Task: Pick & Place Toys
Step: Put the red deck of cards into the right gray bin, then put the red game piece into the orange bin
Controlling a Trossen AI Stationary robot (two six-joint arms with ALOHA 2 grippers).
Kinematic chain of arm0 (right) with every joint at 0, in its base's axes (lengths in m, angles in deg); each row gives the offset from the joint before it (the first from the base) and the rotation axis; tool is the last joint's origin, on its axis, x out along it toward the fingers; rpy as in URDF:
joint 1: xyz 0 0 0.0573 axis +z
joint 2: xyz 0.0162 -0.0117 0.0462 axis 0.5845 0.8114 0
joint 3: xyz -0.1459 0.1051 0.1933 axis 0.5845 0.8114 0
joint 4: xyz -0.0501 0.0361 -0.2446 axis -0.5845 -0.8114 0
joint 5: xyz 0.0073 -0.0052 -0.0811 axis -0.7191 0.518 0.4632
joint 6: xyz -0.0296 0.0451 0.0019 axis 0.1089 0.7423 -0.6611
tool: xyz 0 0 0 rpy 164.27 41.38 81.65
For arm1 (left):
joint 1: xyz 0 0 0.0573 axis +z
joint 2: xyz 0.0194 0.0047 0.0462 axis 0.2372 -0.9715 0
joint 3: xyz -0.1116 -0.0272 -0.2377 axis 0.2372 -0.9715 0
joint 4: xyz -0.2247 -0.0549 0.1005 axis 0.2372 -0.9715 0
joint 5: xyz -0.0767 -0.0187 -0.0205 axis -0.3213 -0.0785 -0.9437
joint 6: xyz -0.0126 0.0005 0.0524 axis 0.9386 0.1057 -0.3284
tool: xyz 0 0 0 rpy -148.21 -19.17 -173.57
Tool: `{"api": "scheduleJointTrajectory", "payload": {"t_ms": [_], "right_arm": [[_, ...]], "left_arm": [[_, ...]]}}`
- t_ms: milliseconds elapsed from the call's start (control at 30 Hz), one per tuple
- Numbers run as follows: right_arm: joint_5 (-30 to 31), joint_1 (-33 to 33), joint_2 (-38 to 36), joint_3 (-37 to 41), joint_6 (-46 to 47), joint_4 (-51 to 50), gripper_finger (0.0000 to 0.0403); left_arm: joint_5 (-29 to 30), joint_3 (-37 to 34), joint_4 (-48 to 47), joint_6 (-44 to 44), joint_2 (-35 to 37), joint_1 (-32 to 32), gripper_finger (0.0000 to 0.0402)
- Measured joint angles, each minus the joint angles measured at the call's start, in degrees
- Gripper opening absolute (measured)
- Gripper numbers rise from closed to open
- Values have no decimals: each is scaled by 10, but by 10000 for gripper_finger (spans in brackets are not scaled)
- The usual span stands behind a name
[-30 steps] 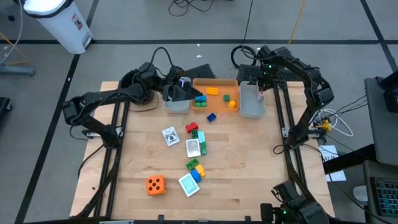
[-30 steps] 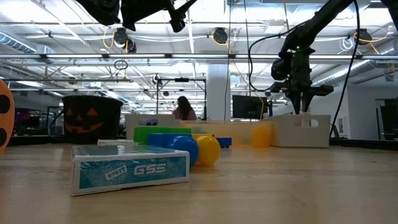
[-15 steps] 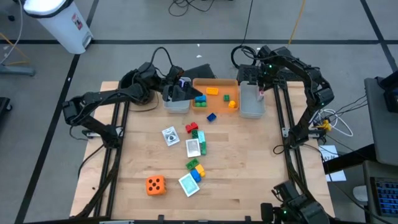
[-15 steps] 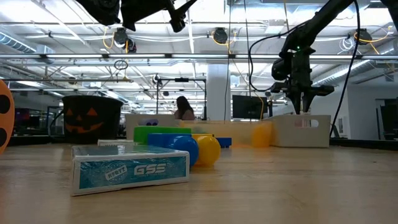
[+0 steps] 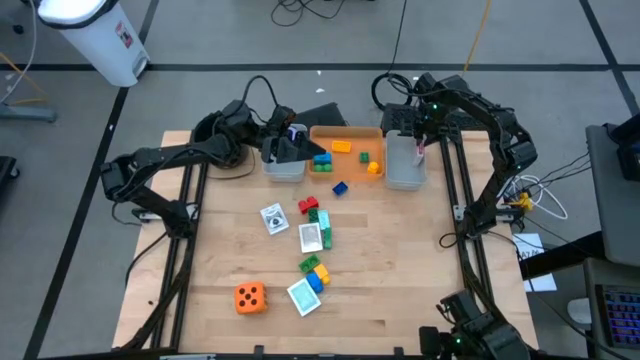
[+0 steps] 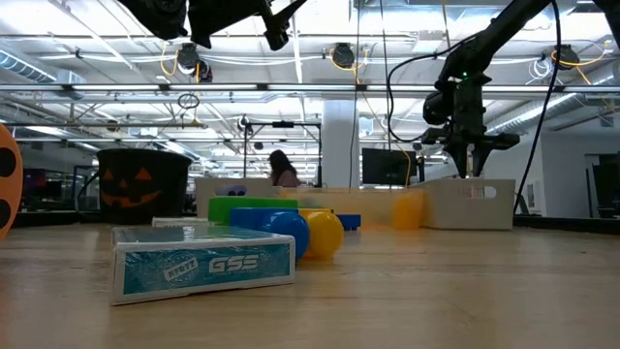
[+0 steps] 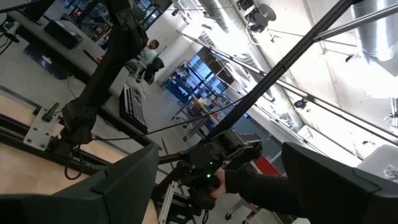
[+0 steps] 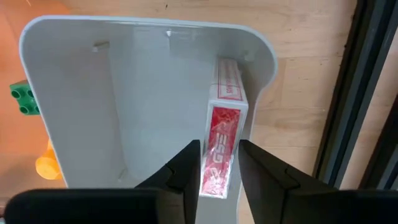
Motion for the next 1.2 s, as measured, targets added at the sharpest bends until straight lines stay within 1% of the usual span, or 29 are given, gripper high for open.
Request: {"api": "scheduleJointTrajectory", "payload": {"t_ms": [467,600,867,1000,1100,1200], "right_arm": [[-2,0,0,-1,-5,-9,102],[-1,0,-1,-15,-5,-23,102],[-1,2,-41,-41,-1,-16,102],[-12,22,-79,-41,2,33,102],[-35,50,-108,-41,12,100,102],[-49,87,-135,-41,33,185,102]], "left_arm": [[0,0,0,0,0,0,344],[0,0,0,1,0,0,344],[-4,0,0,-19,0,-1,345],[-22,0,-2,-25,0,-1,344],[-36,0,-32,-38,0,4,344],[-62,0,-70,-42,-1,17,344]]}}
